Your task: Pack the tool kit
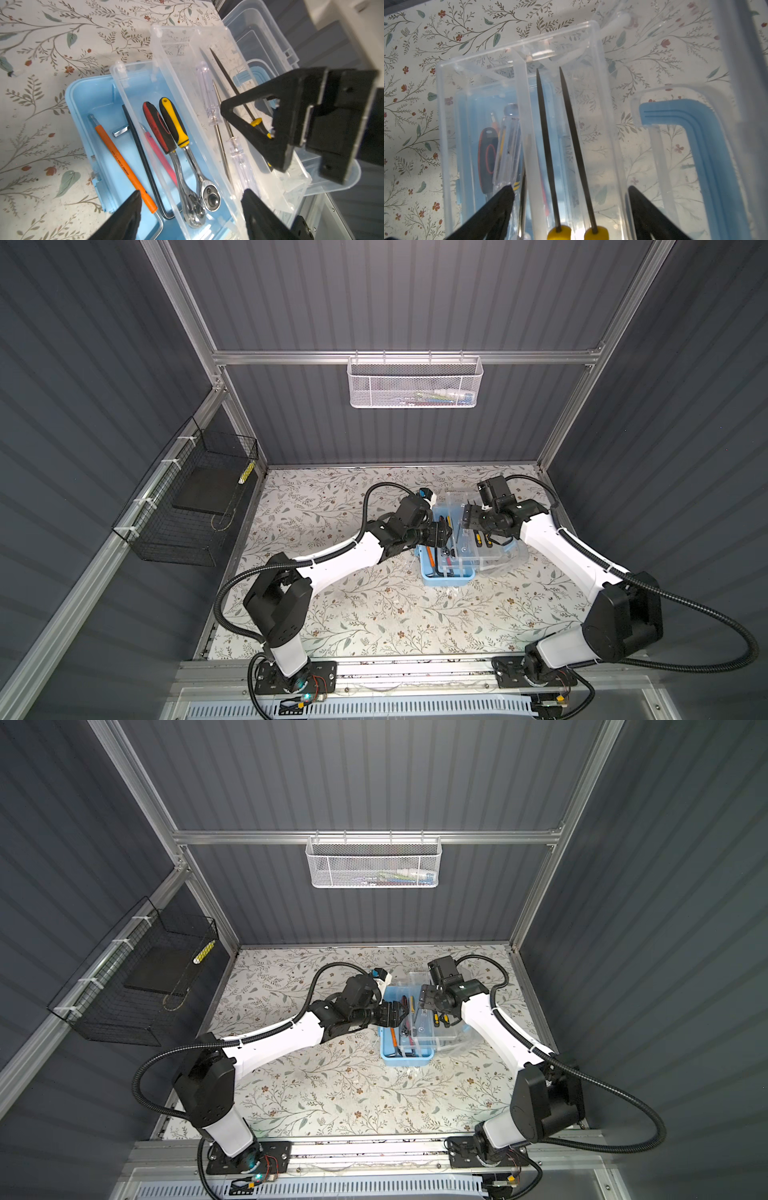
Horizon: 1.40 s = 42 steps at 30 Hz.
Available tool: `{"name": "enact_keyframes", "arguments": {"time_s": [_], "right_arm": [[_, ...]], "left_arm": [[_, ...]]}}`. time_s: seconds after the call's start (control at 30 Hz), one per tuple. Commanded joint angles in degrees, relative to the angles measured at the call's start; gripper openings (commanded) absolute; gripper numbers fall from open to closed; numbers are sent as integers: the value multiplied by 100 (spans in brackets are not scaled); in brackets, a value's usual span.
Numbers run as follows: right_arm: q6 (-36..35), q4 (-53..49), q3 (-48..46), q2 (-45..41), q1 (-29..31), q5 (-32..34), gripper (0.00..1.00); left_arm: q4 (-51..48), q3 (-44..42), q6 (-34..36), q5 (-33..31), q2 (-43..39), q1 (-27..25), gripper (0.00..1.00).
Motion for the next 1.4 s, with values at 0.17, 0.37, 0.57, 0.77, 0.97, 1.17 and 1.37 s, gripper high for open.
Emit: {"name": "enact_keyframes", "arguments": {"time_s": [0.17,0.37,0.57,0.77,0.97,1.17,1.37], "right_arm": [[95,54,156,13,113,-145,86],[81,59,181,56,128,-174,86],[81,80,200,68,140,-157,86],[91,88,219,70,162,-186,86],[69,108,264,30,183,-170,87],[-11,57,535,-168,184,-326,91],[-25,-81,930,-412,179,-657,94]], "left_arm": [[-444,533,183,178,382,-17,73],[-552,984,219,202,626,-14,72],[-700,1116,259,153,762,-21,62],[-892,1296,211,199,1007,-23,59],[-993,1342,209,74,1064,-16,53],[-1044,1368,218,12,1091,-7,48],[-1055,1377,210,-5,1135,3,47]]}}
